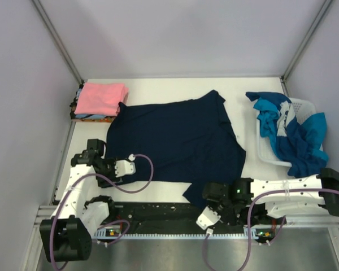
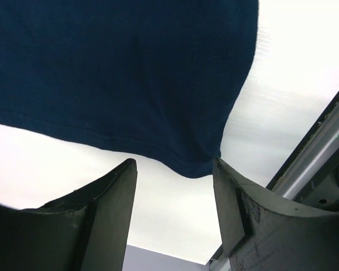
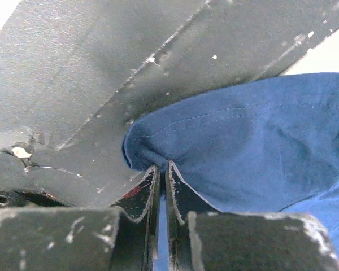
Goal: Fold and stack the t-shirts
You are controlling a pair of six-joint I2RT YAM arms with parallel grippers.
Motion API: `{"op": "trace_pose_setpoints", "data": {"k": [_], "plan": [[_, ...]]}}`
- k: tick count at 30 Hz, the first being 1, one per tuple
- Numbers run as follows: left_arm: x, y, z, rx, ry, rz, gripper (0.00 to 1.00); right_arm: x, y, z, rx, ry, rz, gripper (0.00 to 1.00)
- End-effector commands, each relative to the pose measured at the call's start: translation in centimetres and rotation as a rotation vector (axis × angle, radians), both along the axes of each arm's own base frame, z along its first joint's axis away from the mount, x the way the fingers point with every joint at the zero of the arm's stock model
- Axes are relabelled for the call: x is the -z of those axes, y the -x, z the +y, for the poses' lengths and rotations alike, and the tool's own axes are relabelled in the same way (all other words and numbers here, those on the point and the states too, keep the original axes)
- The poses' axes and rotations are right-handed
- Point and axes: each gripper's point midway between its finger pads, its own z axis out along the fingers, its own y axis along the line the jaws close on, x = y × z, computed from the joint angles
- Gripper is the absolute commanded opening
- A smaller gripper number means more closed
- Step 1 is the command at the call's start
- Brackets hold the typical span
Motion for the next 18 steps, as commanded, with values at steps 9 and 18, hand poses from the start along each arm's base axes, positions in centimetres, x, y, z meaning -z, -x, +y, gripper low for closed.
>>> {"op": "trace_pose_setpoints", "data": {"k": [9, 18], "plan": [[1.7, 2.1, -2.4, 0.096, 0.088, 0.071, 0.70, -6.2, -3.5, -8.0, 0.154, 0.265, -0.125, 0.00], [5.4, 4.7, -3.0, 0.180, -0.022, 0.164, 0.71, -11.0, -5.6, -11.5, 0.228, 0.359, -0.193, 0.00]]}}
